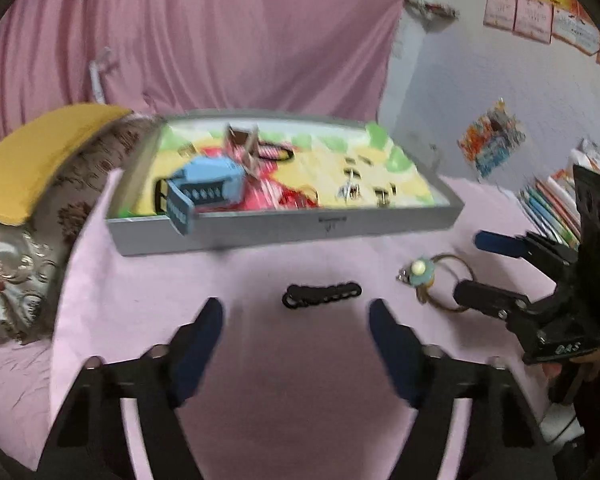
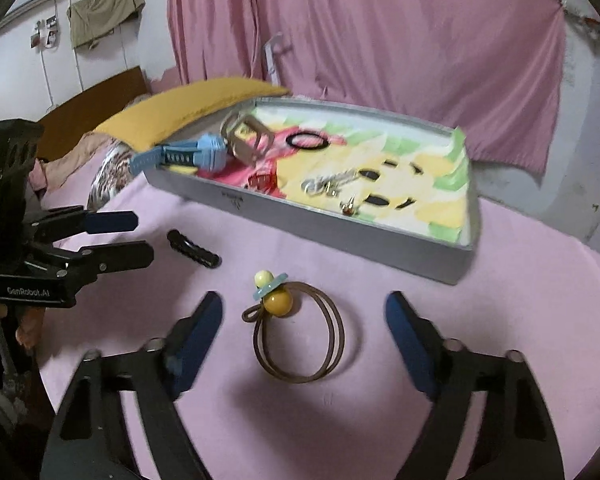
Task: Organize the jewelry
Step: 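Withdraw both open tools from the tray toward the last items, then grasp the black bead strand with the left tool while the right tool grasps the yellow-ball keychain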
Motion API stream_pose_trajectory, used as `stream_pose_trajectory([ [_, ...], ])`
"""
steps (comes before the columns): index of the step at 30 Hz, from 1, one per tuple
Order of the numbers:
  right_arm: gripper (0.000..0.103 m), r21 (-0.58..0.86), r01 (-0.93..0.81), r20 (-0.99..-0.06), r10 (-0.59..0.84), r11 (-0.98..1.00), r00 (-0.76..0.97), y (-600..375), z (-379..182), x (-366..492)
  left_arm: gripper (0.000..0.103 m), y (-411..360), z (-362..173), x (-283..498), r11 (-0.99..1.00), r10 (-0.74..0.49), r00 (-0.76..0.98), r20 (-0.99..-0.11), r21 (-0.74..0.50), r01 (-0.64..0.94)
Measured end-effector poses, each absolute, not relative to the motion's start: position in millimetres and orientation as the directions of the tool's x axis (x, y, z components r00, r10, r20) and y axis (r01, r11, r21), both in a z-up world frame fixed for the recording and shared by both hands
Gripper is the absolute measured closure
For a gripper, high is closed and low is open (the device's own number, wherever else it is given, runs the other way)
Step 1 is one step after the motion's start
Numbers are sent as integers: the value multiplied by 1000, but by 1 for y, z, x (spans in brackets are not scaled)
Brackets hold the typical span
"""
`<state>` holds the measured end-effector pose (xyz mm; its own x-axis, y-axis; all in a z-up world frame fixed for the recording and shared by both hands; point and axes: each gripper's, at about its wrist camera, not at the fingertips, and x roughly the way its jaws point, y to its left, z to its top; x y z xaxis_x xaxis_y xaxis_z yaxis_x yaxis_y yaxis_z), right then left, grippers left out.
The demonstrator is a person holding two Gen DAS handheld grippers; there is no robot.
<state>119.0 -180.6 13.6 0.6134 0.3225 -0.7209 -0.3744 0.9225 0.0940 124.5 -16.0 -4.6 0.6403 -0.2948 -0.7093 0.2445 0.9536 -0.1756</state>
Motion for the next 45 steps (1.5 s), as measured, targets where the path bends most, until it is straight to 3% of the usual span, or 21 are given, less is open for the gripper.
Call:
stream_pose_trajectory([
  [5,45,130,-394,-755,349,910,555,-176,2,130,39,-15,-11,139,943,-323,603,-730,-195,269],
  [9,59,131,-410,-766,354,903,536,-171,0,134,39,-15,-10,147,937,-333,594,-732,-189,292],
  [13,65,137,-420,-768,364,897,527,-168,1,137,46,-21,-11,153,927,-344,580,-739,-170,333],
  [16,67,137,-423,-768,366,896,526,-167,1,139,54,-27,-12,158,918,-349,562,-750,-153,367],
  [32,72,155,-406,-764,370,901,529,-170,0,146,63,-45,-15,154,865,-355,517,-779,-64,497],
  [41,78,166,-411,-762,381,896,524,-170,-1,145,77,-53,-13,152,852,-321,502,-803,-14,523],
  [43,82,171,-415,-761,388,894,521,-169,-1,145,87,-54,-12,152,852,-321,497,-807,-16,524],
  [45,83,164,-415,-761,382,895,524,-168,-1,145,87,-57,-12,152,853,-315,499,-807,-10,523],
])
